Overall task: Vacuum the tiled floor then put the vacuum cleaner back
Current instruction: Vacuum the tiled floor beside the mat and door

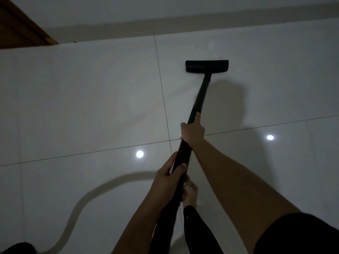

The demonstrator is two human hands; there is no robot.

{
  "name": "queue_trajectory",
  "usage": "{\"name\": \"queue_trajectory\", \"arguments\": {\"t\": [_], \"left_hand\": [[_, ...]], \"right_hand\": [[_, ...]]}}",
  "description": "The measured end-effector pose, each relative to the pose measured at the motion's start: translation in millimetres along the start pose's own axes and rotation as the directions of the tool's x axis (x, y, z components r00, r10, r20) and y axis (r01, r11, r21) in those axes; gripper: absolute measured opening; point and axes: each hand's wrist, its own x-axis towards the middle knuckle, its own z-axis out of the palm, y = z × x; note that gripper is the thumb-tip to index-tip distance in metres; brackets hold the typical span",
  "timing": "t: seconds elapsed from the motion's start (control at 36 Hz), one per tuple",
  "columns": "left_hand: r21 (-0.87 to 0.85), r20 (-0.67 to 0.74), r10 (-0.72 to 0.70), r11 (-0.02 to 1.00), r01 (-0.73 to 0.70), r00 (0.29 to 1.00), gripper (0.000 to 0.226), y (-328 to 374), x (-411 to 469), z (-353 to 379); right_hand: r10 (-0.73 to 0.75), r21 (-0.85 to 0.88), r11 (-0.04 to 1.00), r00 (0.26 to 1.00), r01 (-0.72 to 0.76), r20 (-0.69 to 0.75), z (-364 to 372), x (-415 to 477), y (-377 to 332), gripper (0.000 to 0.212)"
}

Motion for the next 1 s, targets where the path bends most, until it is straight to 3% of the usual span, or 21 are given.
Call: {"name": "queue_trajectory", "arguments": {"t": [0.5,0.69,1.0], "left_hand": [[-0.024,0.077,-0.002,1.000,0.004,0.997,0.035,12.5,-1.6,13.1],[0.004,0.116,-0.036,0.999,0.036,0.993,0.050,5.9,-0.5,28.0],[0.033,0.125,-0.096,0.995,0.093,0.987,0.054,-0.3,6.4,45.7]], "right_hand": [[-0.014,0.032,0.999,1.000,0.015,-0.026,-25.7,2.4,-1.6,0.076],[0.014,0.062,0.998,0.997,-0.010,-0.078,-47.0,4.4,13.6,0.077],[0.069,0.171,0.983,0.997,-0.061,-0.043,-67.8,13.8,34.1,0.075]]}}
